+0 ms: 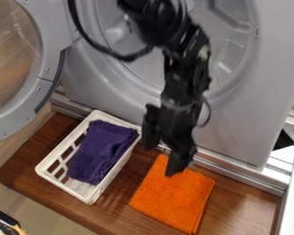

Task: Move the orange cloth to the right side of the table

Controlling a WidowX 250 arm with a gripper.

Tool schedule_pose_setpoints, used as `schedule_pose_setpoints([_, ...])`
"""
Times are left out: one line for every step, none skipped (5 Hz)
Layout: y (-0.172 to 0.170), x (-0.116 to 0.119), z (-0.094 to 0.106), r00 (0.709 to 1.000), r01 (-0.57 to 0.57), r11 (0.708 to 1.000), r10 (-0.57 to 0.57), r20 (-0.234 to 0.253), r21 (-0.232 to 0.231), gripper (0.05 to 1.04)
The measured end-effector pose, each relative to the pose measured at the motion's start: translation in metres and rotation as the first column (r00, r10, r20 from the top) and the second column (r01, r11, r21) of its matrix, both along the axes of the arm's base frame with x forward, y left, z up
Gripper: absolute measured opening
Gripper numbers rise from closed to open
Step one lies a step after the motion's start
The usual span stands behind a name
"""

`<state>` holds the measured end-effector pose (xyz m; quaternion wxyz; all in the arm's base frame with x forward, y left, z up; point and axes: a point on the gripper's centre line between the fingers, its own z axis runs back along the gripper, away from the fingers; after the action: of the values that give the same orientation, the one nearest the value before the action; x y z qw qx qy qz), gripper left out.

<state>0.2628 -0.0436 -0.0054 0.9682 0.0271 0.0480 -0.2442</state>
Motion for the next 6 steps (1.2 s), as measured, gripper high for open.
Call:
schedule_pose_setpoints([0.008,-0.003,-0.023,1.0,-0.021,1.0,0.021,0.022,0.009,1.001])
schedule_pose_setpoints([0.012,-0.001,-0.04,0.998,-0.031,0.999,0.03,0.052,0.028,1.001])
schedule_pose_setpoints([0.011,-0.002,-0.049,0.995,-0.04,0.999,0.038,0.094,0.012,1.001])
schedule_pose_setpoints([0.009,-0.004,-0.059,0.99,-0.042,0.999,0.043,0.134,-0.014,1.001])
schedule_pose_setpoints([0.002,-0.001,-0.061,0.983,-0.039,0.998,0.047,0.175,-0.045,1.001])
schedule_pose_setpoints([0.0,-0.003,-0.064,0.983,-0.055,0.997,0.063,0.171,-0.051,1.001])
